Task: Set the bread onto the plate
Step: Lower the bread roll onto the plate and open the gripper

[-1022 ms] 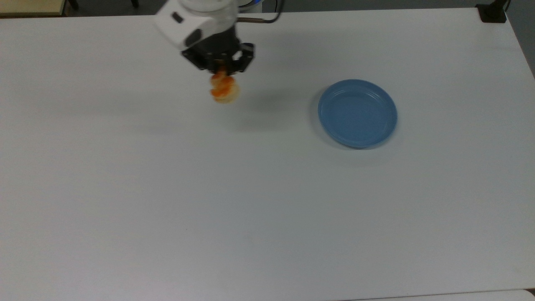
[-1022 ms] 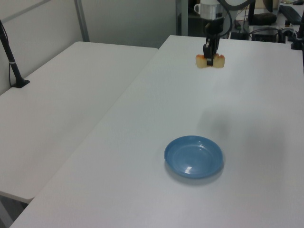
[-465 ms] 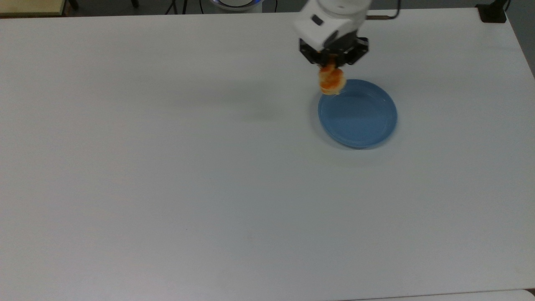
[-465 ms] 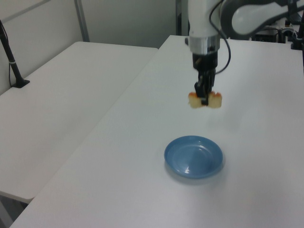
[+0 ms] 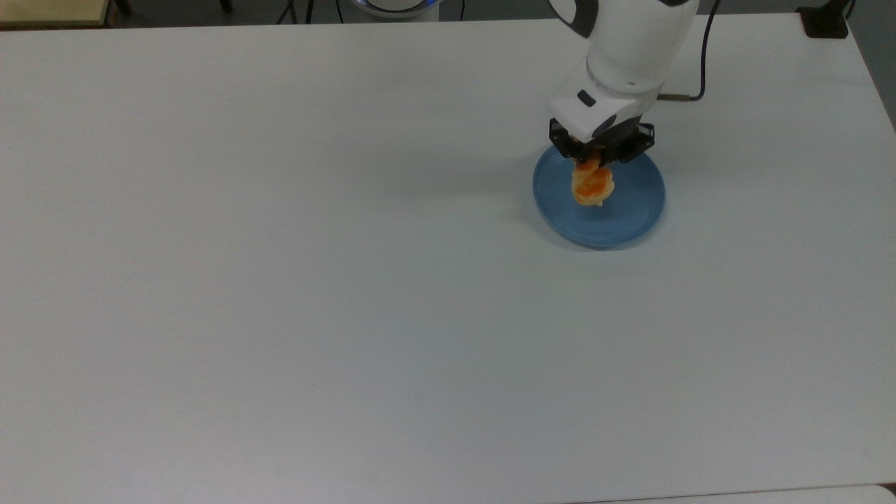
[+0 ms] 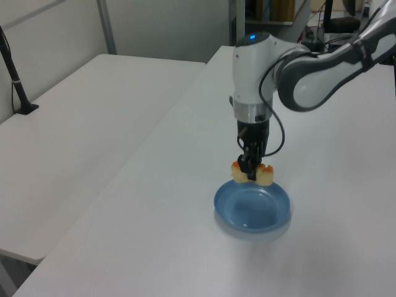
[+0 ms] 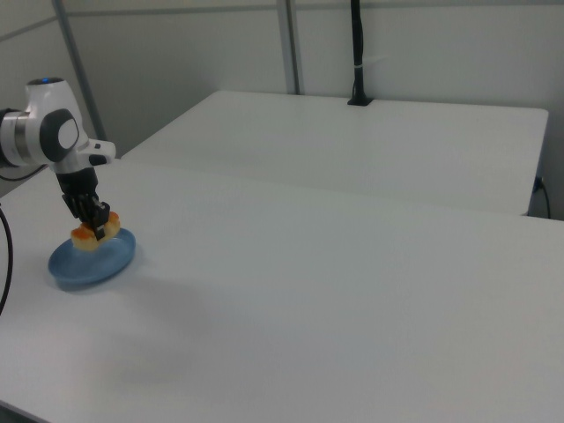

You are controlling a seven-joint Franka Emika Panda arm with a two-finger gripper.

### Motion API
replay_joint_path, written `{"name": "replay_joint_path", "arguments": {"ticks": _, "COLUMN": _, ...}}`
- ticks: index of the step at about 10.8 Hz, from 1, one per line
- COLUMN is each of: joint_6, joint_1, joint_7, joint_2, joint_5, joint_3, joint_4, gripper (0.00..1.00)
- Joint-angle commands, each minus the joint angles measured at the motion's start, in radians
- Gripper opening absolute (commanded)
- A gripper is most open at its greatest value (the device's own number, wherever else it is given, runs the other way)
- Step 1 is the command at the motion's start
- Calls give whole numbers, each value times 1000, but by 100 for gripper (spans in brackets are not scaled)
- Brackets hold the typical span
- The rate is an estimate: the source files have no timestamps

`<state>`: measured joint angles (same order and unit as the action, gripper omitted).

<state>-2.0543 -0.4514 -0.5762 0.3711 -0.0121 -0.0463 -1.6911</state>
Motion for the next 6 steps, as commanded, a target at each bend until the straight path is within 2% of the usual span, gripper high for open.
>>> {"name": "replay_joint_path", "arguments": {"ticks": 1, "joint_6": -79, "joint_1": -44, "joint_7": -106, "joint_2": 41, "joint_5": 61, "joint_3": 17, "joint_4": -7, "gripper": 22}}
{"name": "replay_joint_path", "arguments": {"ticks": 4, "joint_6": -108, "joint_1": -58, "joint_7": -135, "joint_2": 88, "joint_5": 63, "joint_3": 13, "joint_4": -4, "gripper": 24}}
{"name": "replay_joint_path", "arguments": {"ticks": 5, "joint_6": -109, "joint_1": -58, "joint_7": -142, "joint_2": 88, "joint_5": 63, "joint_3": 8, "joint_4": -6, "gripper": 36}}
{"name": "replay_joint_path", "arguments": {"ticks": 6, "joint_6": -107, "joint_1": -58, "joint_7": -142, "joint_2": 88, "joint_5": 64, "joint_3": 8, "joint_4": -6, "gripper": 85}}
